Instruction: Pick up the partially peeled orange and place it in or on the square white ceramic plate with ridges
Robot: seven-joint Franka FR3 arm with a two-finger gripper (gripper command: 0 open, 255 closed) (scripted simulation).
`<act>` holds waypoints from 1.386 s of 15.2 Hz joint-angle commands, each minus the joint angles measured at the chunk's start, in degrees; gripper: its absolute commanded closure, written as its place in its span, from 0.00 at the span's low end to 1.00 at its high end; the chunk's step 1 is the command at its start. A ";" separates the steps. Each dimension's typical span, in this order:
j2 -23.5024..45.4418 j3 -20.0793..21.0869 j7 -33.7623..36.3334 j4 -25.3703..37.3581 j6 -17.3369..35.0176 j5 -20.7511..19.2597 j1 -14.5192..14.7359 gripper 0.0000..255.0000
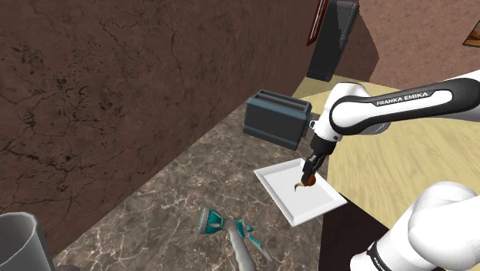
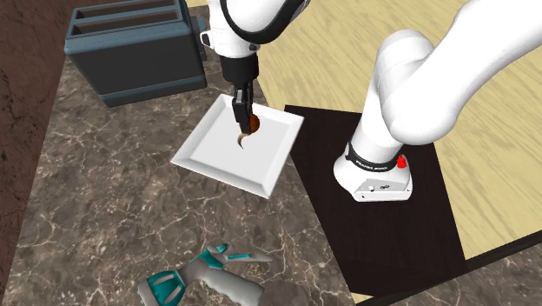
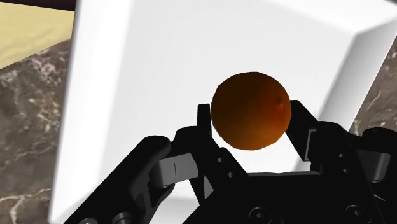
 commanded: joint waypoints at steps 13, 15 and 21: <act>3.25 -0.46 -1.37 -1.93 5.10 0.84 0.58 0.00; 3.28 -0.46 -1.38 -1.95 5.15 0.85 0.59 0.00; -1.31 -0.96 -0.26 2.83 -4.29 -1.47 -1.09 0.00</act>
